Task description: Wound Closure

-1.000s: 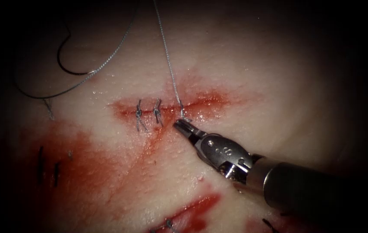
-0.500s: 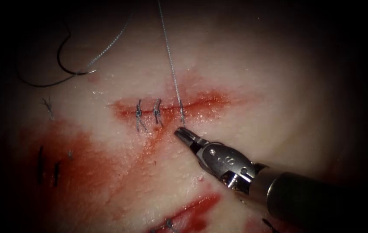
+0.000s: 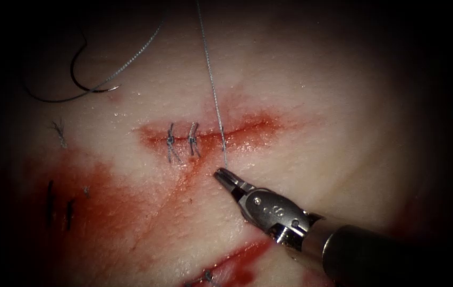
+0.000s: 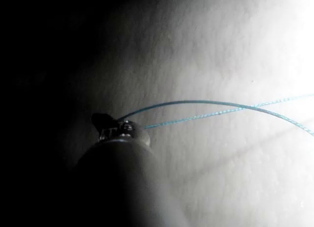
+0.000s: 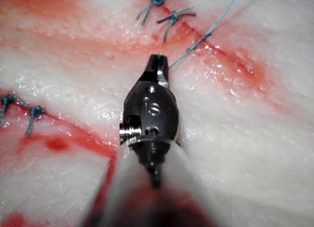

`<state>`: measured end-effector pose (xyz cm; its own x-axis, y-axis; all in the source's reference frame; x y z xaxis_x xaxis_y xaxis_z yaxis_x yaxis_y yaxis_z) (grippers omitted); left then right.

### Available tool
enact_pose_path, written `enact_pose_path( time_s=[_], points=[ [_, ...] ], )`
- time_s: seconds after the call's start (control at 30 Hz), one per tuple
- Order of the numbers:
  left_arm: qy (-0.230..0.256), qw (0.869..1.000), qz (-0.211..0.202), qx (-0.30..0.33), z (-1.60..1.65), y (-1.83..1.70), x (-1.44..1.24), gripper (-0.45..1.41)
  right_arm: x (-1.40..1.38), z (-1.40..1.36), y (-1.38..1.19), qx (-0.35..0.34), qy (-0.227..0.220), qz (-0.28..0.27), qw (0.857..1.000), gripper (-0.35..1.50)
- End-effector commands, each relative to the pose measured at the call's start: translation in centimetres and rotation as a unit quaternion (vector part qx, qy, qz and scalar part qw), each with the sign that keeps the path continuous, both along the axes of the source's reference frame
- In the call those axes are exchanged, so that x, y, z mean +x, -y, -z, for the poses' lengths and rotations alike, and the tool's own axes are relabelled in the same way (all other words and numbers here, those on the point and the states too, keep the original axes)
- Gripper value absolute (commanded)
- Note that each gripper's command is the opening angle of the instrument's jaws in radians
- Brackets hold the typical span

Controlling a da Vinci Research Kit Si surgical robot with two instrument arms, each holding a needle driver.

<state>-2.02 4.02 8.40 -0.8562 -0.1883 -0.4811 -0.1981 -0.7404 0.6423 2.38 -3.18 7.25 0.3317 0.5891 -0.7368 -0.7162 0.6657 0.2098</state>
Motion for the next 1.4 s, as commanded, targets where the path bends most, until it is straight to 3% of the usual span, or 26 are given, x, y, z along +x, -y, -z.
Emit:
enact_pose_path(
  time_s=[0.03,0.4,0.5,0.63,0.7,0.73,0.8,0.93,1.0,1.17,1.27,1.33,1.37,1.4],
  points=[
    [0.001,1.0,0.0,-0.002,-0.01,-0.14,-0.04,-0.45,0.1,-0.06,0.04,0.0,-0.002,0.003,1.0,-0.35],
    [-0.005,1.0,0.007,-0.008,-0.03,-0.21,-0.01,-0.45,0.13,-0.09,0.11,0.008,-0.001,0.016,1.0,-0.35],
    [-0.003,1.0,0.008,-0.009,0.0,-0.08,-0.05,-0.45,0.13,-0.05,0.03,0.001,-0.018,0.016,1.0,-0.35],
    [0.051,0.998,-0.004,0.032,0.16,0.3,-0.15,-0.45,0.09,0.02,-0.07,-0.003,-0.031,0.013,0.999,-0.33],
    [0.075,0.996,-0.021,0.049,0.26,0.49,-0.2,-0.45,0.07,0.03,-0.09,-0.005,-0.034,0.011,0.999,-0.11],
    [0.105,0.992,-0.034,0.065,0.38,0.69,-0.26,-0.45,0.05,0.05,-0.11,-0.003,-0.043,0.004,0.999,0.24],
    [0.134,0.986,-0.052,0.079,0.51,0.9,-0.32,-0.45,0.03,0.06,-0.12,0.0,-0.045,0.003,0.999,0.64],
    [0.183,0.975,-0.076,0.1,0.78,1.32,-0.43,-0.45,0.01,0.1,-0.16,0.002,-0.058,-0.008,0.998,1.26],
    [0.204,0.969,-0.087,0.11,0.91,1.53,-0.48,-0.45,0.01,0.12,-0.18,0.003,-0.068,-0.016,0.998,1.38],
    [0.263,0.948,-0.12,0.132,1.31,2.11,-0.6,-0.45,-0.03,0.23,-0.27,0.003,-0.107,-0.025,0.994,1.43],
    [0.299,0.931,-0.148,0.151,1.58,2.53,-0.68,-0.45,-0.1,0.33,-0.42,0.017,-0.157,0.006,0.987,1.33],
    [0.311,0.922,-0.165,0.161,1.69,2.73,-0.71,-0.45,-0.12,0.39,-0.52,0.027,-0.176,0.025,0.984,0.99],
    [0.32,0.916,-0.175,0.168,1.75,2.85,-0.71,-0.45,-0.15,0.43,-0.61,0.039,-0.19,0.049,0.98,0.15],
    [0.328,0.911,-0.18,0.172,1.78,2.93,-0.71,-0.45,-0.16,0.46,-0.68,0.045,-0.193,0.057,0.978,-0.13]
  ],
)
